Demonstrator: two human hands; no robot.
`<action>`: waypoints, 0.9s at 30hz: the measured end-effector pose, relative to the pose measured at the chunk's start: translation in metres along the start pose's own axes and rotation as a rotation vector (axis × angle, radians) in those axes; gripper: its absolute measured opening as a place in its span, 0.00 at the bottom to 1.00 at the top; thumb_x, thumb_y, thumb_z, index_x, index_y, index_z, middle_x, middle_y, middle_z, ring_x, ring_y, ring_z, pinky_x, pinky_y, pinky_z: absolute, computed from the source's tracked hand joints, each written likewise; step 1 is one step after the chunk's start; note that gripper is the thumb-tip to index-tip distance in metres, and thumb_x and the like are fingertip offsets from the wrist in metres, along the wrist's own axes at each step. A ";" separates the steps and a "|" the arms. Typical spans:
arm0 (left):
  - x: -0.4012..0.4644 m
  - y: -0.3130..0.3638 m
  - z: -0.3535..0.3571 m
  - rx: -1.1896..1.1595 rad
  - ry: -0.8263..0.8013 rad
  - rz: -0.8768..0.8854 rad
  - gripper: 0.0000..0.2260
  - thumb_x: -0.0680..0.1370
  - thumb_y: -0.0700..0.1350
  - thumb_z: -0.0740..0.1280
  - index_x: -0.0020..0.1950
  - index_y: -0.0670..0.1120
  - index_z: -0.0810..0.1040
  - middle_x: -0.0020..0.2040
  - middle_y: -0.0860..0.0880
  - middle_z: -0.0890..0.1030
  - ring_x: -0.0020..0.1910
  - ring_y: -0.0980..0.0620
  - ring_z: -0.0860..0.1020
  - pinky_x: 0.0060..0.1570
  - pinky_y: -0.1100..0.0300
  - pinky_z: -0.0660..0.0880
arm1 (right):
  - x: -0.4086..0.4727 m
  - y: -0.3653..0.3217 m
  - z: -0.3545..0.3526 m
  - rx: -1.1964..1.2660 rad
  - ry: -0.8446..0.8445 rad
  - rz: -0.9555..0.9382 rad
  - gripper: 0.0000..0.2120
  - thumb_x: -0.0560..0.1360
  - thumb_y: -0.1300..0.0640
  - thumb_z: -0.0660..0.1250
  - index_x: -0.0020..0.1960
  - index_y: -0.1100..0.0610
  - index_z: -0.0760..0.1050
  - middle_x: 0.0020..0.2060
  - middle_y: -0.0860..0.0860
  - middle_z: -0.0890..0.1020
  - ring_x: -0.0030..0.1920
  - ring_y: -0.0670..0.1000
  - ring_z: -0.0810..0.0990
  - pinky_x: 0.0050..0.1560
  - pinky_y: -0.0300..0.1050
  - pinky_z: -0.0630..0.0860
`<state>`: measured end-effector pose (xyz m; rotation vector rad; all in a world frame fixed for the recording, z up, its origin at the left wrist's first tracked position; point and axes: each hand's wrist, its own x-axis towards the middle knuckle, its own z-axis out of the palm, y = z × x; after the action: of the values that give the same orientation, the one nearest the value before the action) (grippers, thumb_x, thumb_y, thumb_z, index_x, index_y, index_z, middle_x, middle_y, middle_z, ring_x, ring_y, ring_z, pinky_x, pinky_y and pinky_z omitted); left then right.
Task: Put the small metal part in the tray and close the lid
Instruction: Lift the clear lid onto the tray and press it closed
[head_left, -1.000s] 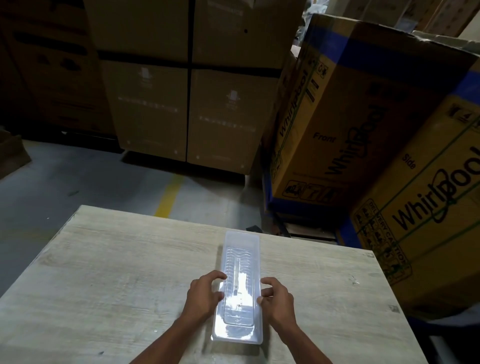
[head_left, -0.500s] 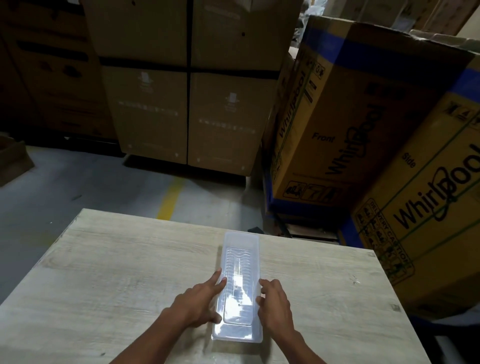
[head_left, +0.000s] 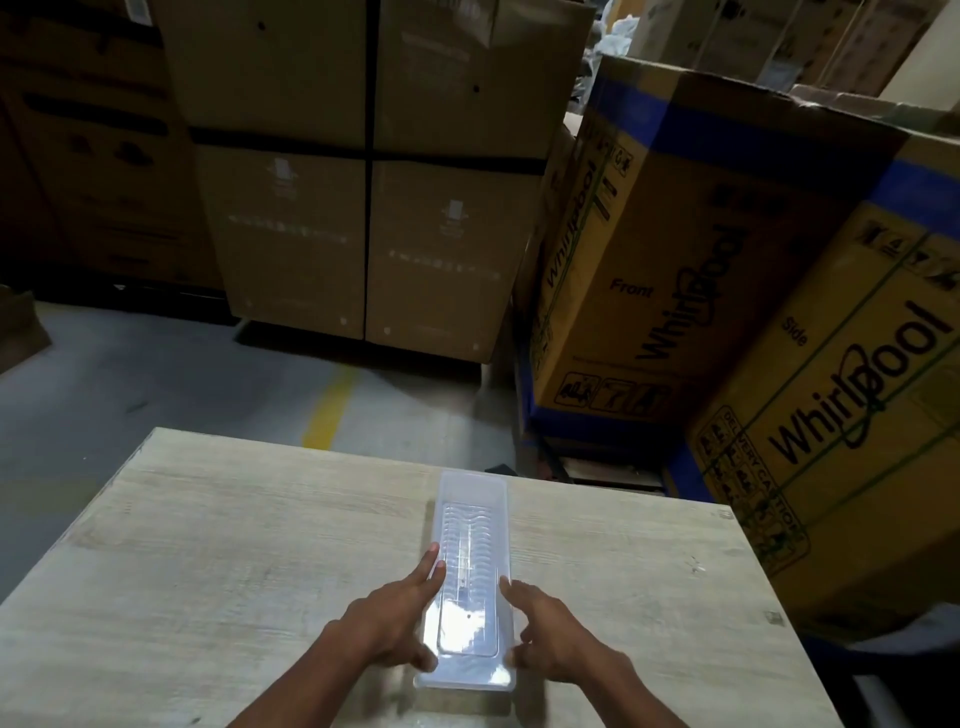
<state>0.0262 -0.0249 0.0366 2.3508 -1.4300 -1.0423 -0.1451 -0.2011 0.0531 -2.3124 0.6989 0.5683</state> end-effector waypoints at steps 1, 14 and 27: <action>-0.001 0.001 0.000 0.009 0.000 -0.007 0.54 0.70 0.52 0.77 0.80 0.54 0.38 0.74 0.63 0.27 0.78 0.45 0.62 0.70 0.45 0.69 | -0.004 -0.006 -0.002 -0.008 -0.010 -0.010 0.32 0.82 0.58 0.64 0.80 0.49 0.52 0.78 0.57 0.63 0.57 0.52 0.76 0.41 0.28 0.76; -0.003 0.007 0.001 0.117 0.046 -0.073 0.51 0.71 0.55 0.76 0.80 0.56 0.41 0.75 0.63 0.30 0.74 0.43 0.68 0.67 0.42 0.72 | -0.005 -0.003 0.007 -0.111 0.021 0.066 0.45 0.76 0.52 0.70 0.79 0.38 0.42 0.80 0.47 0.59 0.75 0.58 0.65 0.71 0.55 0.70; -0.003 0.013 -0.005 0.321 0.049 -0.072 0.45 0.74 0.58 0.71 0.80 0.53 0.45 0.82 0.53 0.39 0.75 0.40 0.63 0.68 0.40 0.69 | -0.001 -0.020 0.004 -0.361 0.033 0.034 0.48 0.74 0.58 0.75 0.81 0.53 0.45 0.82 0.47 0.40 0.76 0.62 0.60 0.72 0.65 0.64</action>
<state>0.0193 -0.0298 0.0477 2.6451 -1.6089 -0.8152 -0.1344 -0.1849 0.0597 -2.6514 0.6990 0.7224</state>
